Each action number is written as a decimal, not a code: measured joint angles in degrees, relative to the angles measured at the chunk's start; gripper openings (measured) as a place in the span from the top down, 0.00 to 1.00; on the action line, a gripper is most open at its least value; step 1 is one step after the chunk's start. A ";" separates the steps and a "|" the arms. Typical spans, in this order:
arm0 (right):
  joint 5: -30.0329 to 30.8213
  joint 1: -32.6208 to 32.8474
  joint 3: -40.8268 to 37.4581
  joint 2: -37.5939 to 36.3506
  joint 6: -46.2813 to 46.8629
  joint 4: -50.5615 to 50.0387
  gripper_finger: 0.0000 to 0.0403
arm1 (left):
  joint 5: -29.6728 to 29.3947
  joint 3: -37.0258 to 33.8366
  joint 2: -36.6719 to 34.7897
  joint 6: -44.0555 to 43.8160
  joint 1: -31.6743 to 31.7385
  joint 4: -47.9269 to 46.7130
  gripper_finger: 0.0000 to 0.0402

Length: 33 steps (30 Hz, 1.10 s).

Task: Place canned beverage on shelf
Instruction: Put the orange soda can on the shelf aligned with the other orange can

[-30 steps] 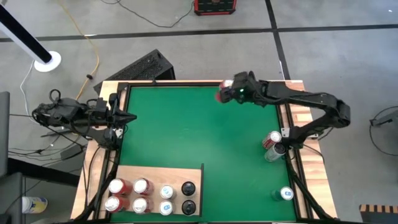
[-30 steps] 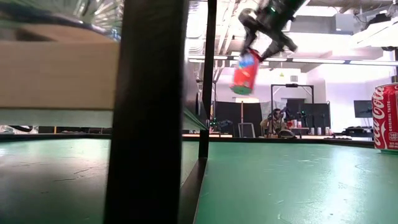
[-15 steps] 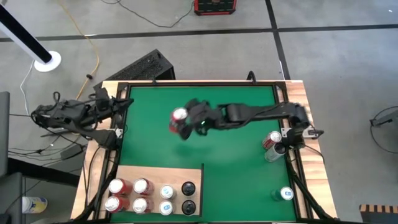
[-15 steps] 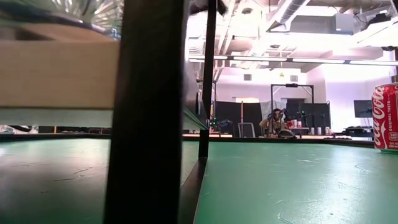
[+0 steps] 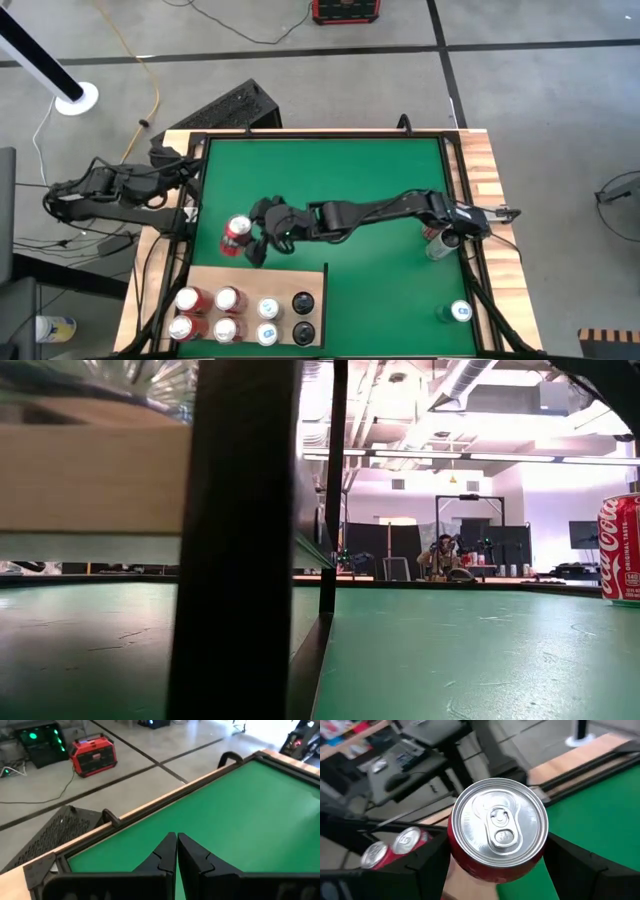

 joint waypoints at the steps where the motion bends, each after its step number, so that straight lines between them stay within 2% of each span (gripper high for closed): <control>1: -0.91 0.01 0.28 0.82 -0.44 0.90 0.24 | 0.49 0.00 0.01 0.04 -0.01 -0.31 1.00; 5: -4.01 0.34 0.34 3.85 -3.09 5.08 0.24 | 3.26 0.00 0.04 0.04 -0.04 -1.39 1.00; 9: -4.64 0.31 0.34 4.97 -2.37 3.80 0.24 | 6.31 0.00 0.01 -0.25 -0.04 -1.62 1.00; 16: -1.87 -1.46 0.36 4.98 -2.97 -3.54 0.24 | 12.43 0.00 0.01 -2.75 -0.04 -3.45 1.00; 20: -1.79 -3.56 0.36 5.16 -5.48 -9.64 0.24 | 14.49 0.00 0.04 -4.89 -0.04 -5.00 1.00; 24: -1.72 -5.46 0.40 6.33 -9.84 -10.98 0.24 | 16.22 0.00 0.04 -5.39 -0.04 -5.31 1.00; 29: -0.86 -6.53 0.54 9.59 -16.11 -7.01 0.24 | 17.08 0.00 0.04 -6.93 -0.04 -5.30 1.00; 33: -2.65 -6.75 0.36 12.22 -17.12 -4.12 0.24 | 17.92 -0.02 0.04 -7.35 -0.04 -5.26 1.00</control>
